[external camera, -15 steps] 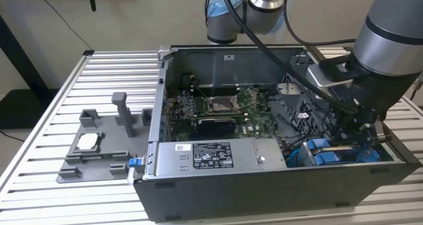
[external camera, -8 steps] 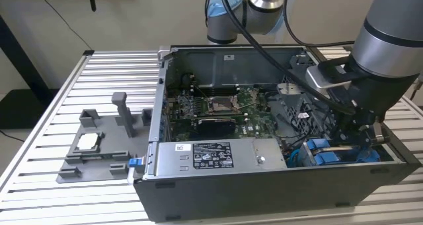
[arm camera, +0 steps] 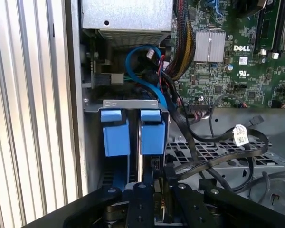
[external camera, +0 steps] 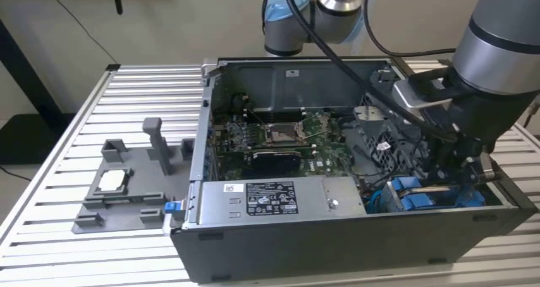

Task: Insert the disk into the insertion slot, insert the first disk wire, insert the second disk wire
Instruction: 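Insert the second disk wire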

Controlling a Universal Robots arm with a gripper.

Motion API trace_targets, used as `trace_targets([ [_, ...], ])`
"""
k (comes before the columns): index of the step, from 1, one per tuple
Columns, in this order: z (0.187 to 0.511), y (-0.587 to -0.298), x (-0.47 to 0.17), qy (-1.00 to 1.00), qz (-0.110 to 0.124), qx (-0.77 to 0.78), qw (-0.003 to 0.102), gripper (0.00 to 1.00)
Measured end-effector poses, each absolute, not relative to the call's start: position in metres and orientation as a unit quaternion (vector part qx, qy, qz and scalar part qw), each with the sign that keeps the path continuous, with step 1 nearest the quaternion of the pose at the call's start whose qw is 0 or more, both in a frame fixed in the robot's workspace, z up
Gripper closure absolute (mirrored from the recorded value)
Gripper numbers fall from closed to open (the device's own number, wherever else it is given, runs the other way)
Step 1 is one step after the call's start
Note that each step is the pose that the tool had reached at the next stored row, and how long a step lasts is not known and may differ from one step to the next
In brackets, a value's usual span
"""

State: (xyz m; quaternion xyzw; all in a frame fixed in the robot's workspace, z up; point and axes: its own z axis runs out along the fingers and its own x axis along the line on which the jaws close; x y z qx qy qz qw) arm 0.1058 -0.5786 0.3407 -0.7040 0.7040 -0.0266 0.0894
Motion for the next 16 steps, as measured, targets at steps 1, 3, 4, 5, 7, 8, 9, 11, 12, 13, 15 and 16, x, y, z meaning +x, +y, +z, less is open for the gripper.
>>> trace_targets([
  [1,0.343,-0.579,0.106,0.704,-0.027,-0.704,0.089,0.76],
  [3,0.346,-0.579,0.106,0.704,-0.027,-0.704,0.089,0.76],
  [4,0.347,-0.579,0.106,0.704,-0.027,-0.704,0.089,0.76],
  [5,0.348,-0.579,0.106,0.704,-0.027,-0.704,0.089,0.76],
  [7,0.351,-0.579,0.106,0.704,-0.027,-0.704,0.089,0.76],
  [8,0.353,-0.579,0.106,0.704,-0.027,-0.704,0.089,0.76],
  [9,0.354,-0.579,0.106,0.704,-0.027,-0.704,0.089,0.76],
  [11,0.356,-0.579,0.106,0.704,-0.027,-0.704,0.089,0.76],
  [12,0.357,-0.579,0.106,0.704,-0.027,-0.704,0.089,0.76],
  [13,0.359,-0.579,0.106,0.704,-0.027,-0.704,0.089,0.76],
  [15,0.360,-0.579,0.106,0.704,-0.027,-0.704,0.089,0.76],
  [16,0.360,-0.579,0.106,0.704,-0.027,-0.704,0.090,0.76],
])
